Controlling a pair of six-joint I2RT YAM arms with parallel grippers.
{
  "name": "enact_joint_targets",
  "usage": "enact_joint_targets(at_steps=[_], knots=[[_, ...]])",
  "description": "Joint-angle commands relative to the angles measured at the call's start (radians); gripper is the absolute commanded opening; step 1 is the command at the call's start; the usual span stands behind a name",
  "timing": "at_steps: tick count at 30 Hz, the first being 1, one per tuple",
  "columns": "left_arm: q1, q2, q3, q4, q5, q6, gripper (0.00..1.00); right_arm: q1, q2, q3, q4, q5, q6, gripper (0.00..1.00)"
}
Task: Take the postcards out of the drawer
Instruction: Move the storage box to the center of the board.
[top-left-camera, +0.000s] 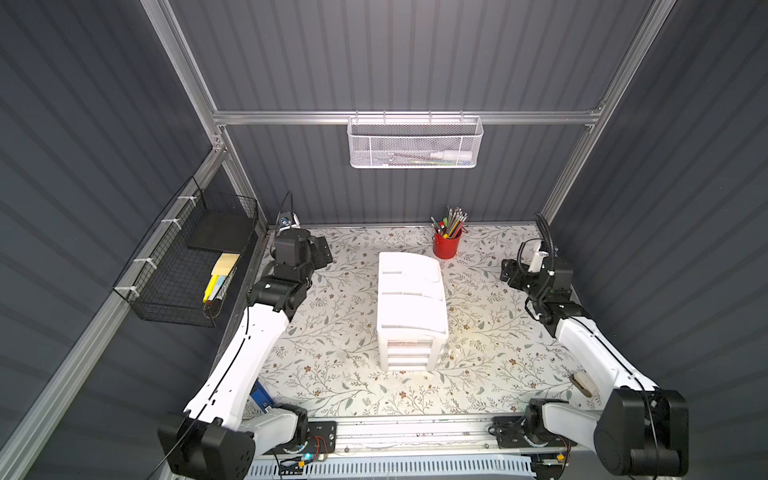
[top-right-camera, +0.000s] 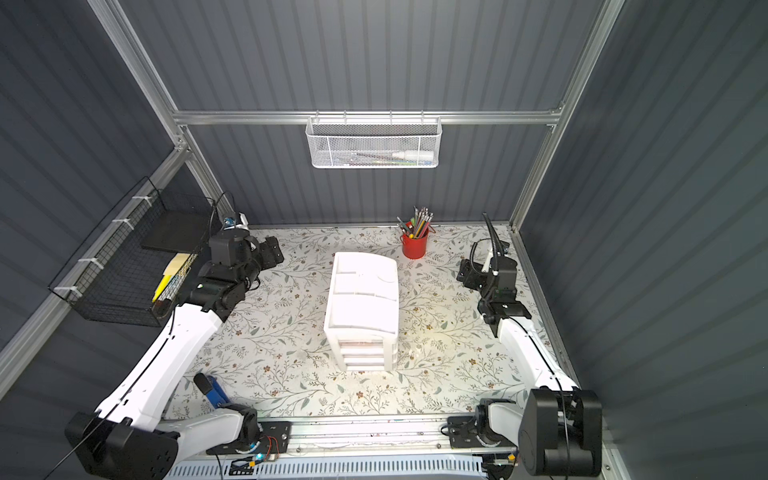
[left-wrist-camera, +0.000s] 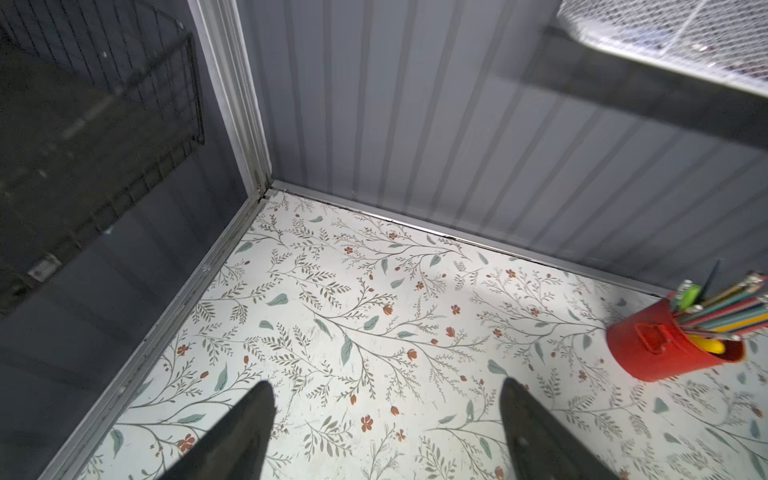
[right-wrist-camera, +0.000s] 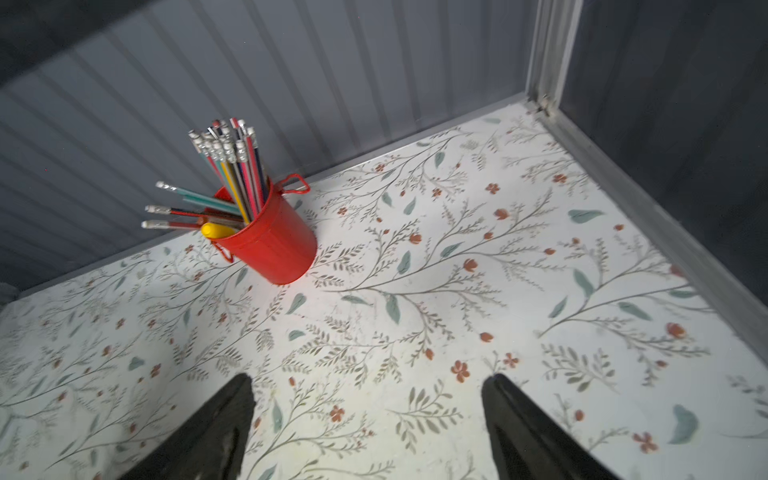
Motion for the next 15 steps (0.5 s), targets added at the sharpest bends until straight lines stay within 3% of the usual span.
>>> enact_joint_targets(at_steps=[1,5,10,15], knots=[[-0.002,0.015,0.099,-0.331,0.192,-0.124,0.99,0.019,0.013,0.051,-0.15,-0.131,0.067,0.86],[-0.022,0.012,0.193,-0.448,0.347,-0.129,0.86,0.043,0.043,0.072,-0.17,-0.16,0.057,0.84],[-0.046,-0.047,0.248,-0.495,0.388,-0.174,0.84,0.055,0.056,0.087,-0.181,-0.173,0.05,0.84],[-0.115,-0.075,0.198,-0.467,0.422,-0.247,0.82,0.068,0.049,0.107,-0.215,-0.18,0.05,0.84]])
